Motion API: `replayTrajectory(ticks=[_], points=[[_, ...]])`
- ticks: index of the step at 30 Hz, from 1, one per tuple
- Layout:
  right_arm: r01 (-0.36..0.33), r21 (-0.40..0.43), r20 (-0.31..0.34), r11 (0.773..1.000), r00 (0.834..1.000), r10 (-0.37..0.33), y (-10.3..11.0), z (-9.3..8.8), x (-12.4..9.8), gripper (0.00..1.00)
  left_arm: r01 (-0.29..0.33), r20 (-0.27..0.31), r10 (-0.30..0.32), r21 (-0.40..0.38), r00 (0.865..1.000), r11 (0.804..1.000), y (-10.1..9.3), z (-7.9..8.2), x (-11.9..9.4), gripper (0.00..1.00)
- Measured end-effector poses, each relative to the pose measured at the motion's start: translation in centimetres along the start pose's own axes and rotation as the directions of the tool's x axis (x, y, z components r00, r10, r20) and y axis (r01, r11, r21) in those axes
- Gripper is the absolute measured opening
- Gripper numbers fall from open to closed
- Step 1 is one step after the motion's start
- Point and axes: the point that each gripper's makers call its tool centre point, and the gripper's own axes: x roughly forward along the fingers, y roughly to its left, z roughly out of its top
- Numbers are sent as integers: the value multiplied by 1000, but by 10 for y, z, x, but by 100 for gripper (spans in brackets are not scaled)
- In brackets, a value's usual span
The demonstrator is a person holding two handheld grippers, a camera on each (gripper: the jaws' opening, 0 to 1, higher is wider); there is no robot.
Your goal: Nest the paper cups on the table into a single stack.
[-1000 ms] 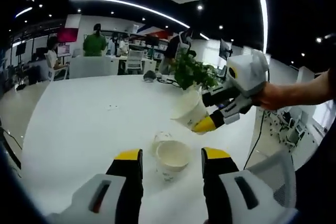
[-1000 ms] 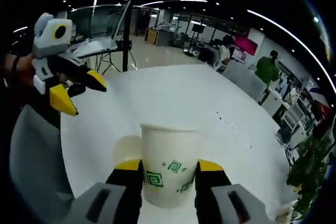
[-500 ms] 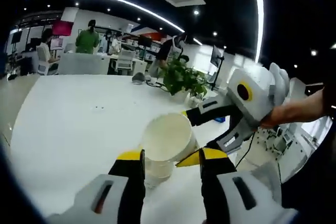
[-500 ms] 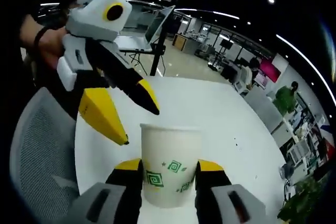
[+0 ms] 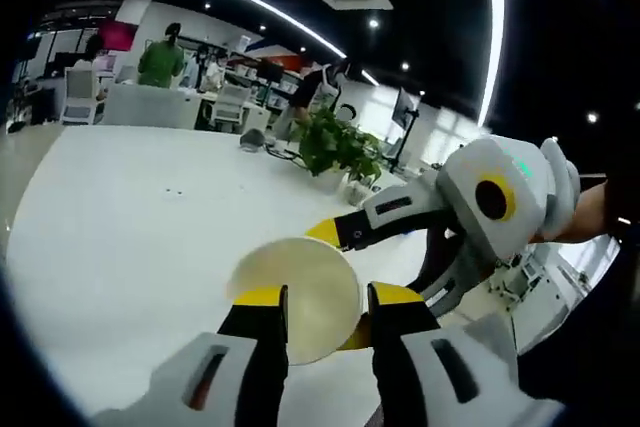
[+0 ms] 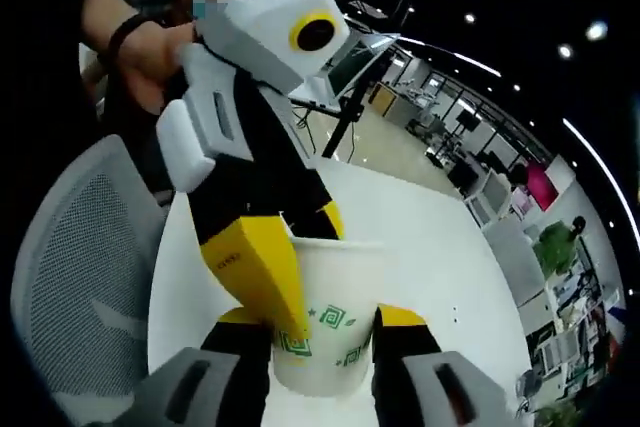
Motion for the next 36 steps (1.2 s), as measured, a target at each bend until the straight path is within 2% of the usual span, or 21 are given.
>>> replayTrajectory(ticks=[4,8,12,13,19,22,25,28,29,31,36], points=[[2,-40,10,999,1000,-2,3,7,1,38,4,1,-4,-16,1000,1000,-1,-1,0,26],[11,-71,17,997,1000,-10,4,13,2,38,9,8,-9,-35,1000,999,0,-1,-2,17],[19,-69,24,997,1000,-17,2,14,4,39,34,17,-33,-56,999,998,-9,-2,-2,3],[16,-69,25,998,1000,-15,4,15,4,39,21,25,-20,-45,999,999,-6,-2,-1,1],[23,-47,14,999,1000,-22,6,10,5,39,14,49,-10,-77,999,997,0,-6,-2,0],[46,-48,-7,998,999,-46,4,3,5,46,-12,54,16,-84,998,996,5,-8,-5,0],[53,-34,-26,998,998,-54,3,-4,4,51,-33,82,42,-102,996,994,13,-7,-9,0],[61,5,-47,998,997,-61,1,-12,2,57,-71,89,76,-58,993,996,17,-5,-15,0],[74,44,-52,996,996,-72,0,-15,1,58,-80,91,83,-42,992,996,15,-4,-19,0],[82,132,-61,988,995,-74,3,-22,-1,60,-94,89,95,-22,991,995,20,-5,-21,0],[118,229,-96,966,991,-98,10,-35,-5,65,-126,91,124,10,988,992,28,-7,-28,0]])
